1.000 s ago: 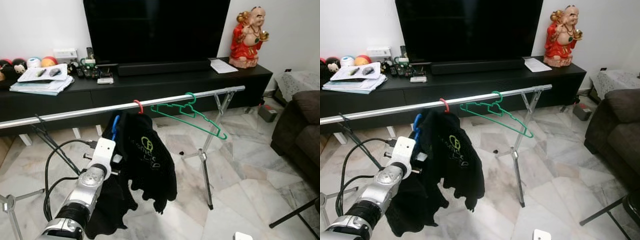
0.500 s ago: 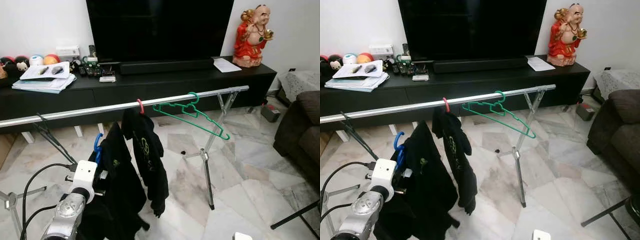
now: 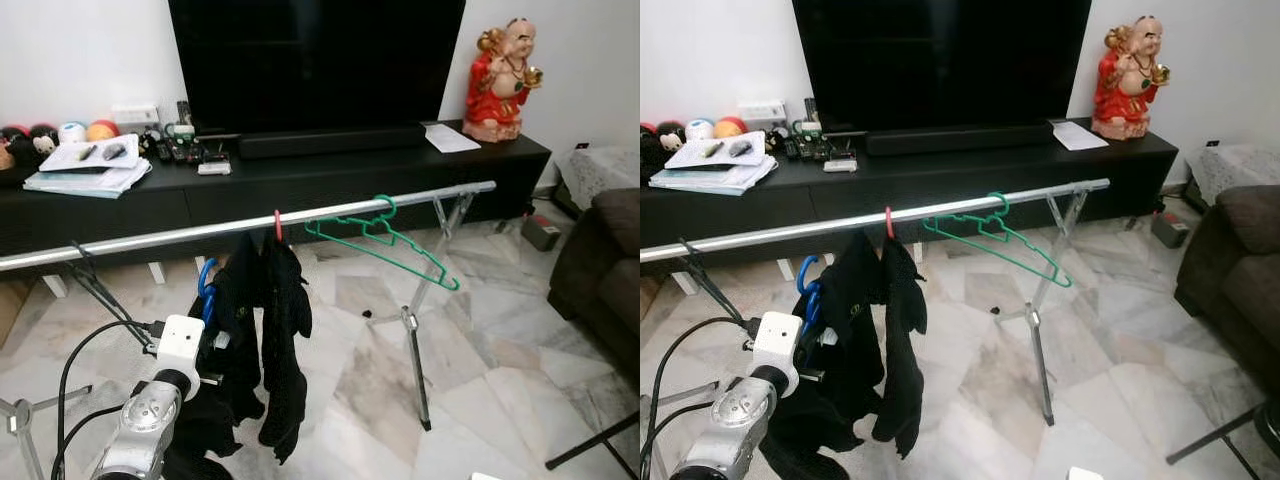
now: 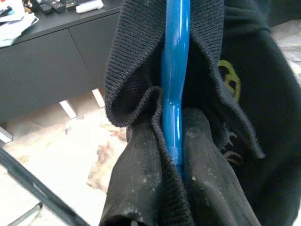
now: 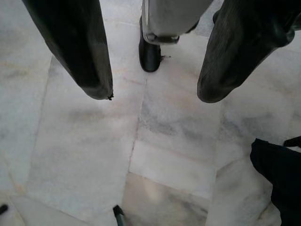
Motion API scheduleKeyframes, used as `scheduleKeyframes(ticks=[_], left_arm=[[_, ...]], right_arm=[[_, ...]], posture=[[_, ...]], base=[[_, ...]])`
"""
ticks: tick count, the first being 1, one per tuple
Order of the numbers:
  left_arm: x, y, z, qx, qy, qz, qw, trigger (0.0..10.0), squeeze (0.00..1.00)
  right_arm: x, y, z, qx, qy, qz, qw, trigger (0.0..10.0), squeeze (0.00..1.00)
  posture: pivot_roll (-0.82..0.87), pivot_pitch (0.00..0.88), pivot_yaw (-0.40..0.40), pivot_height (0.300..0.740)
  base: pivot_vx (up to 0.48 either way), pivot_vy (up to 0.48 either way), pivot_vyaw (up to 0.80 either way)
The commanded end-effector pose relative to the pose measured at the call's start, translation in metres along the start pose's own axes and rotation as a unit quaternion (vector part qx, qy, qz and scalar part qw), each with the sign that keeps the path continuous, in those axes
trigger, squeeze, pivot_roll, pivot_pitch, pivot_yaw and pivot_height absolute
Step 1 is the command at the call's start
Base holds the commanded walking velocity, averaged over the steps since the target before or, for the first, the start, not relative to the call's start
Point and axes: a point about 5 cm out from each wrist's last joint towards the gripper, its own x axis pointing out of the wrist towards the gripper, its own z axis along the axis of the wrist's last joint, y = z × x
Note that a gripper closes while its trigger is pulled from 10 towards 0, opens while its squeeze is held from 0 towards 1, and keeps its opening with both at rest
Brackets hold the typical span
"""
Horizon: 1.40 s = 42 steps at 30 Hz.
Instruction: Hang hanger
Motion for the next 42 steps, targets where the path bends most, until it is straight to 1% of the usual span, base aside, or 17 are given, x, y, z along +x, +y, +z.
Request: scheduleKeyframes(ticks=[1,6,8,9,10,12,13,16,19,23,29,30,32,35,36,38,42], left_arm=[[0.003,0.004,0.011,0.006,-0.022,0.003,1.0,10.0,0.0],[0.003,0.004,0.011,0.007,-0.018,-0.001,1.0,10.0,0.0],[0.004,0.002,0.01,0.002,-0.015,-0.013,1.0,10.0,0.0],[0.003,-0.001,0.011,0.0,-0.019,-0.029,0.999,10.0,0.0],[0.003,-0.001,0.011,0.0,-0.019,-0.029,0.999,10.0,0.0],[0.0,-0.005,0.011,-0.001,-0.025,-0.059,0.998,10.0,0.0],[0.0,-0.005,0.011,-0.001,-0.025,-0.059,0.998,10.0,0.0],[-0.003,-0.006,0.008,0.014,-0.013,-0.087,0.996,10.0,0.0],[-0.004,0.0,0.006,0.017,-0.001,-0.078,0.997,10.0,0.0],[-0.004,0.001,0.005,0.018,0.006,-0.08,0.997,10.0,0.0],[0.003,-0.001,0.012,0.021,0.018,-0.08,0.996,10.0,0.0],[0.008,-0.005,0.016,0.031,0.019,-0.09,0.995,10.0,0.0],[0.013,-0.009,0.019,0.039,0.024,-0.098,0.994,10.0,0.0],[0.02,-0.011,0.025,0.043,0.027,-0.098,0.994,10.0,0.0],[0.024,-0.013,0.029,0.039,0.027,-0.095,0.994,10.0,0.0],[0.027,-0.013,0.031,0.038,0.028,-0.092,0.995,10.0,0.0],[0.035,-0.013,0.034,0.043,0.046,-0.068,0.996,10.0,0.0]], right_arm=[[0.001,0.002,0.004,-0.006,-0.005,0.002,1.0,10.0,0.0],[0.001,0.002,0.005,-0.004,-0.005,0.002,1.0,10.0,0.0],[0.001,0.002,0.005,-0.003,-0.006,0.001,1.0,10.0,0.0],[0.001,0.002,0.005,-0.003,-0.006,0.001,1.0,10.0,0.0],[0.001,0.002,0.005,-0.003,-0.006,0.001,1.0,10.0,0.0],[0.001,0.002,0.006,-0.002,-0.007,0.0,1.0,10.0,0.0],[0.001,0.002,0.006,-0.002,-0.007,0.0,1.0,10.0,0.0],[0.001,0.002,0.006,-0.002,-0.007,-0.001,1.0,10.0,0.0],[0.001,0.002,0.006,-0.002,-0.005,0.0,1.0,10.0,0.0],[0.001,0.003,0.006,-0.002,-0.004,0.001,1.0,10.0,0.0],[0.001,0.005,0.006,0.0,-0.004,0.001,1.0,10.0,0.0],[0.001,0.006,0.005,0.001,-0.004,0.0,1.0,10.0,0.0],[0.001,0.007,0.004,0.002,-0.003,0.0,1.0,10.0,0.0],[0.001,0.009,0.003,0.007,-0.003,-0.001,1.0,10.0,0.0],[0.001,0.01,0.002,0.01,-0.002,-0.001,1.0,10.0,0.0],[0.001,0.01,0.001,0.011,-0.002,-0.001,1.0,10.0,0.0],[0.001,0.011,0.0,0.018,-0.002,-0.004,1.0,10.0,0.0]], posture=[[-0.02,0.0,0.002,0.74],[-0.02,0.0,0.001,0.74],[-0.02,0.0,0.003,0.74],[-0.02,0.0,0.002,0.74],[-0.02,0.0,0.002,0.74],[-0.02,0.0,0.002,0.74],[-0.02,0.0,0.002,0.74],[-0.02,0.0,0.002,0.74],[-0.01,0.0,0.006,0.74],[-0.01,0.0,0.008,0.74],[-0.01,0.0,0.021,0.74],[-0.01,0.0,0.028,0.74],[-0.01,0.0,0.035,0.74],[-0.02,0.0,0.048,0.74],[-0.02,0.0,0.051,0.74],[-0.03,0.0,0.055,0.74],[-0.03,0.0,0.061,0.74]], base=[[0.48,0.0,0.0],[0.45,0.0,0.0],[0.0,0.0,0.0],[0.0,0.0,0.0],[0.0,0.0,0.0],[0.0,0.0,0.0],[0.0,0.0,0.0],[0.0,0.0,0.0],[0.0,0.0,0.0],[0.0,0.0,0.0],[0.0,0.0,0.0],[0.0,0.0,0.0],[0.0,0.0,0.0],[0.0,0.0,0.0],[0.0,0.0,0.0],[0.0,0.0,0.0],[0.0,0.0,0.0]])
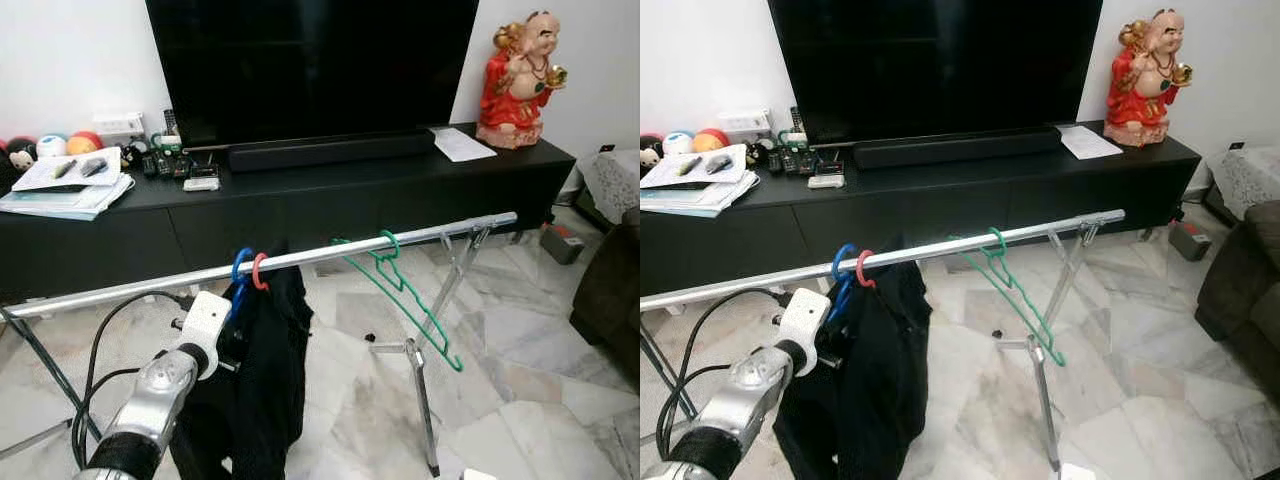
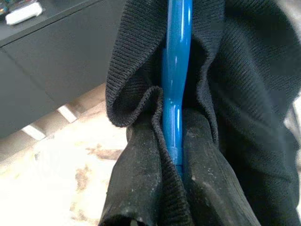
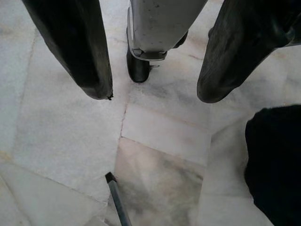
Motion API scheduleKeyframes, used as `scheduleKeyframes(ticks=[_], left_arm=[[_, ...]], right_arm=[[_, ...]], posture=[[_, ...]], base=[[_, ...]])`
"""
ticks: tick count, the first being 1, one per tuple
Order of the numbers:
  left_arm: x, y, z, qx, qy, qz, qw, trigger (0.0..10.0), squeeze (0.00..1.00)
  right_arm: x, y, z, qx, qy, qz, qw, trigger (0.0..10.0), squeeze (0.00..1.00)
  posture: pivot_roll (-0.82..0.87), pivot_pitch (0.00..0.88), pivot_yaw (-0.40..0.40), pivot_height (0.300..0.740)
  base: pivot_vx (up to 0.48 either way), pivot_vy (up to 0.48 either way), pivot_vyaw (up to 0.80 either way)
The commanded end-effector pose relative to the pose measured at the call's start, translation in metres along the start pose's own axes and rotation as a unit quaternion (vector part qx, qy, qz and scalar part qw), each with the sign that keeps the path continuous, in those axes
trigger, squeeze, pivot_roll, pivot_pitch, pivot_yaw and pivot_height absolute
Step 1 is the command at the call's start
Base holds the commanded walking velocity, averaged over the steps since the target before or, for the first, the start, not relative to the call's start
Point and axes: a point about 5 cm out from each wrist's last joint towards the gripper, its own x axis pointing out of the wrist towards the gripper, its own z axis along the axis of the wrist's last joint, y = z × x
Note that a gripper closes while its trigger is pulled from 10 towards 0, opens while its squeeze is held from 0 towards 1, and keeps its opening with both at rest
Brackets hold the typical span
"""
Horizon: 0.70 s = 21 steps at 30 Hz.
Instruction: Hang hanger
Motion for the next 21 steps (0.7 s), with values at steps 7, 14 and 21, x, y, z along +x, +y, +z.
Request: scheduleKeyframes(ticks=[7,14,21], left_arm=[[0.008,0.011,0.002,0.005,0.044,0.055,0.998,10.0,0.0],[0.001,0.022,-0.014,-0.029,0.076,0.094,0.992,10.0,0.0],[-0.003,0.026,-0.027,-0.047,0.11,0.107,0.987,10.0,0.0]], right_arm=[[0.0,0.001,0.001,0.009,0.0,-0.004,1.0,10.0,0.0],[0.0,0.001,0.002,0.004,0.001,-0.003,1.0,10.0,0.0],[0.0,0.0,0.002,0.002,0.001,-0.004,1.0,10.0,0.0]], posture=[[-0.04,0.0,0.06,0.74],[-0.03,0.0,0.051,0.74],[-0.03,0.0,0.049,0.74]], base=[[0.0,0.0,0.0],[0.0,0.0,0.0],[0.0,0.0,0.0]])
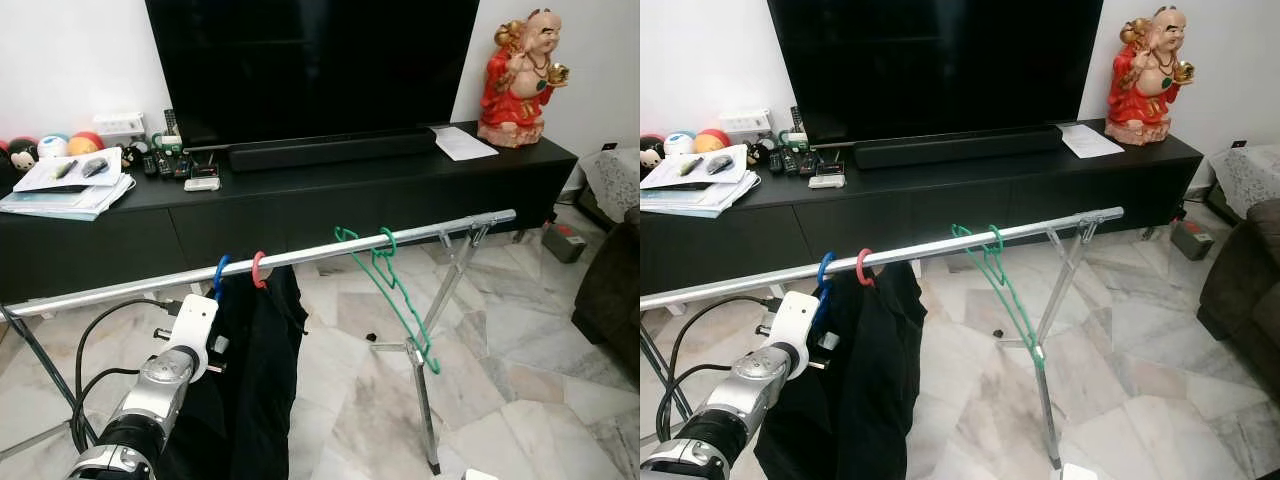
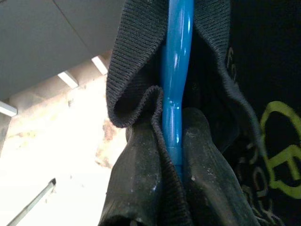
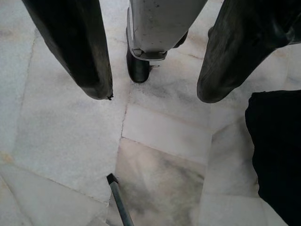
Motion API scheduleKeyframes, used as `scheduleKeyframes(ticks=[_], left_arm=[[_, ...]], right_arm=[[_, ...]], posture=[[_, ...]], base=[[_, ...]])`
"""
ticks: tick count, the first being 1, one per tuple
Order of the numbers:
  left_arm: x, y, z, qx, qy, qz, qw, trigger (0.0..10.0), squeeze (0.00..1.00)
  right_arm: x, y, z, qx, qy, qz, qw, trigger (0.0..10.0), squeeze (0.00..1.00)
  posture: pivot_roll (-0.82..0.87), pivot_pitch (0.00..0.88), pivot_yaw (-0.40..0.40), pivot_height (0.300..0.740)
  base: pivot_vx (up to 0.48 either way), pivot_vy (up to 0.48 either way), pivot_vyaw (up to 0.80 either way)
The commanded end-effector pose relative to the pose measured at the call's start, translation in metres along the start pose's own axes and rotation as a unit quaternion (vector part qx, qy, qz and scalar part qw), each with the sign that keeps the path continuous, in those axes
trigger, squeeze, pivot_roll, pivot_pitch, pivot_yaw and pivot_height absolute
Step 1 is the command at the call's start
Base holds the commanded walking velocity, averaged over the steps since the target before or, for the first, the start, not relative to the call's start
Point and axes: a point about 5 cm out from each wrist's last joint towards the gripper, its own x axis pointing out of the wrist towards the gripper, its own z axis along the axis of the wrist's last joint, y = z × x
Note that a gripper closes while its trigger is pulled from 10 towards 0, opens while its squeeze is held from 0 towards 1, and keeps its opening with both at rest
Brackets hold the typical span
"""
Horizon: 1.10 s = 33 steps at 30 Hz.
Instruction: Hang hanger
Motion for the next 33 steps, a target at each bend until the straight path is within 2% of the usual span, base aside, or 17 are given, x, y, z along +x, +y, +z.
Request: scheduleKeyframes(ticks=[1,9,13,21,22,23,24,25,33], left_arm=[[-0.002,0.013,-0.008,-0.026,0.021,0.026,0.999,10.0,0.0],[-0.004,0.021,-0.012,-0.054,0.012,0.042,0.998,10.0,0.0],[-0.006,0.031,-0.017,-0.075,0.018,0.079,0.994,10.0,0.0],[-0.006,0.027,-0.016,-0.072,0.004,0.071,0.995,10.0,0.0],[-0.006,0.024,-0.017,-0.069,0.001,0.067,0.995,10.0,0.46],[-0.006,0.023,-0.017,-0.069,0.0,0.065,0.995,10.0,0.46],[-0.006,0.023,-0.017,-0.07,-0.001,0.065,0.995,10.0,0.84],[-0.006,0.021,-0.017,-0.072,-0.003,0.065,0.995,10.0,1.0],[-0.008,0.019,-0.019,-0.054,-0.021,0.066,0.996,10.0,1.0]], right_arm=[[0.0,0.001,0.002,-0.001,0.001,-0.001,1.0,10.0,0.0],[0.0,-0.002,0.003,-0.004,0.001,-0.002,1.0,10.0,0.0],[0.0,-0.004,0.005,-0.009,0.0,-0.003,1.0,10.0,0.0],[0.0,-0.006,0.007,-0.015,-0.002,-0.003,1.0,10.0,0.0],[0.0,-0.007,0.007,-0.016,-0.002,-0.002,1.0,10.0,0.0],[0.0,-0.007,0.007,-0.016,-0.002,-0.002,1.0,10.0,0.0],[0.0,-0.007,0.008,-0.017,-0.002,-0.002,1.0,10.0,0.0],[0.0,-0.007,0.008,-0.018,-0.002,-0.002,1.0,10.0,0.0],[0.0,-0.008,0.009,-0.02,-0.002,-0.002,1.0,10.0,0.0]], posture=[[-0.03,0.0,0.046,0.74],[-0.03,0.0,0.035,0.74],[-0.03,0.0,0.017,0.74],[-0.03,0.0,-0.002,0.74],[-0.03,0.0,-0.005,0.74],[-0.03,0.0,-0.006,0.74],[-0.03,0.0,-0.007,0.74],[-0.03,0.0,-0.01,0.74],[-0.03,0.0,-0.015,0.74]], base=[[0.0,0.0,0.0],[0.0,0.0,0.0],[0.0,0.0,0.0],[0.0,0.0,0.0],[0.0,0.0,0.0],[0.0,0.0,0.0],[0.0,0.0,0.0],[0.0,0.0,0.0],[0.0,0.0,0.0]])
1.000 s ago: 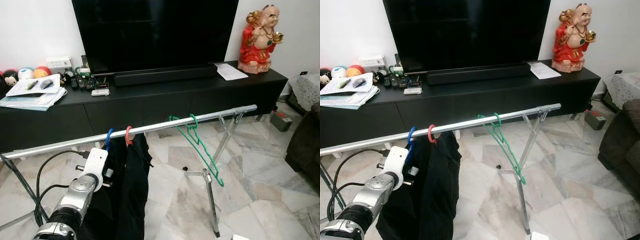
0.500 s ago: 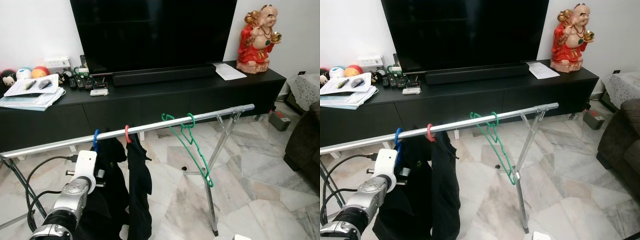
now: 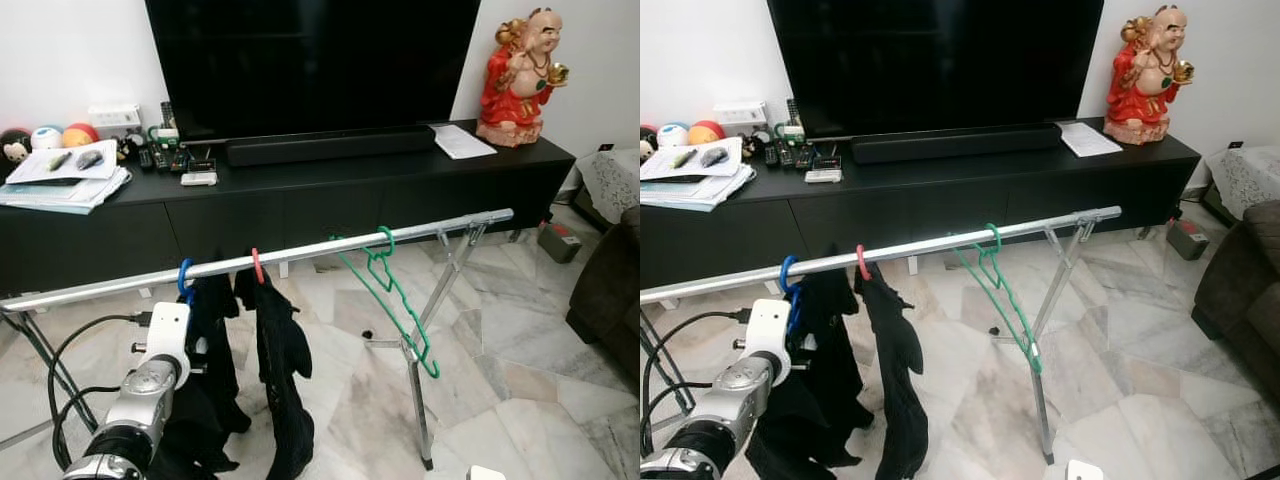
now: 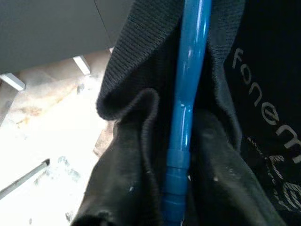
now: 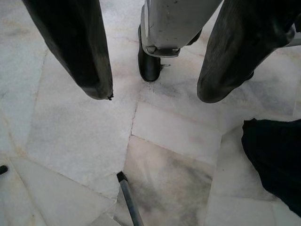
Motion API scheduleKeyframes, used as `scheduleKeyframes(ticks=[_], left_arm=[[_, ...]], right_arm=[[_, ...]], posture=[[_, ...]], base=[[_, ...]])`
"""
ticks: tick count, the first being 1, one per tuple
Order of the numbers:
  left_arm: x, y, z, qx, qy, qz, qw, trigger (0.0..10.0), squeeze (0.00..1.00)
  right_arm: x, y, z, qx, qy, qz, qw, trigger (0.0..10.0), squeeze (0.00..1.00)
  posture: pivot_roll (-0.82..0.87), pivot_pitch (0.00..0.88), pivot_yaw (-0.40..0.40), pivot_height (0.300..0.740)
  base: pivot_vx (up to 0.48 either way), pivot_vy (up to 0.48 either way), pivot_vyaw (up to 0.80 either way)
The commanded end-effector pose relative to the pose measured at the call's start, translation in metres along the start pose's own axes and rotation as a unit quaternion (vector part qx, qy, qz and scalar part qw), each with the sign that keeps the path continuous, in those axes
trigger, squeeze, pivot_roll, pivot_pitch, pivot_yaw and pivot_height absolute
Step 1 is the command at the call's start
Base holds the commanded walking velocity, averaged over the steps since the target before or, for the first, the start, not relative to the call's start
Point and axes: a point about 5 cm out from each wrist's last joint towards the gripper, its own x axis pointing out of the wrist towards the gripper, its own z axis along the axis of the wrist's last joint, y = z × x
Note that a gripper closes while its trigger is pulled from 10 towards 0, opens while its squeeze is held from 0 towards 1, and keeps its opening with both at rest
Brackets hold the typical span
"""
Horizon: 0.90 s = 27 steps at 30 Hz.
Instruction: Hang hanger
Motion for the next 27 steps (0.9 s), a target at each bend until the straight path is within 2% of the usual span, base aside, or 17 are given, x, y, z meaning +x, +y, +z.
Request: scheduleKeyframes(ticks=[1,7,16,17,21,27], left_arm=[[-0.002,0.003,-0.004,0.011,-0.003,0.008,1.0,10.0,1.0],[-0.007,0.01,-0.003,0.005,-0.025,0.025,0.999,10.0,1.0],[-0.017,0.011,0.004,0.017,-0.07,0.015,0.997,10.0,1.0],[-0.022,0.008,0.008,0.022,-0.089,0.0,0.996,10.0,1.0],[-0.032,0.003,0.012,0.045,-0.113,-0.026,0.992,10.0,1.0],[-0.045,0.004,0.021,0.054,-0.149,-0.013,0.987,10.0,1.0]], right_arm=[[0.0,-0.001,0.001,-0.005,0.0,-0.002,1.0,10.0,0.0],[0.0,-0.002,0.001,-0.005,0.0,-0.001,1.0,10.0,0.0],[0.0,-0.002,0.0,-0.006,0.001,0.0,1.0,10.0,0.0],[0.0,-0.002,0.0,-0.007,0.001,0.0,1.0,10.0,0.0],[0.0,-0.002,0.0,-0.007,0.001,0.001,1.0,10.0,0.0],[0.0,-0.003,0.001,-0.014,0.003,0.003,1.0,10.0,0.0]], posture=[[-0.03,0.0,-0.015,0.74],[-0.03,0.0,-0.015,0.74],[-0.02,0.0,-0.016,0.74],[-0.02,0.0,-0.016,0.74],[0.0,0.0,-0.016,0.74],[0.01,0.0,-0.031,0.74]], base=[[0.0,0.0,0.0],[0.0,0.0,0.0],[0.0,0.0,0.0],[0.0,0.0,0.0],[0.0,0.0,0.0],[0.0,0.0,0.0]])
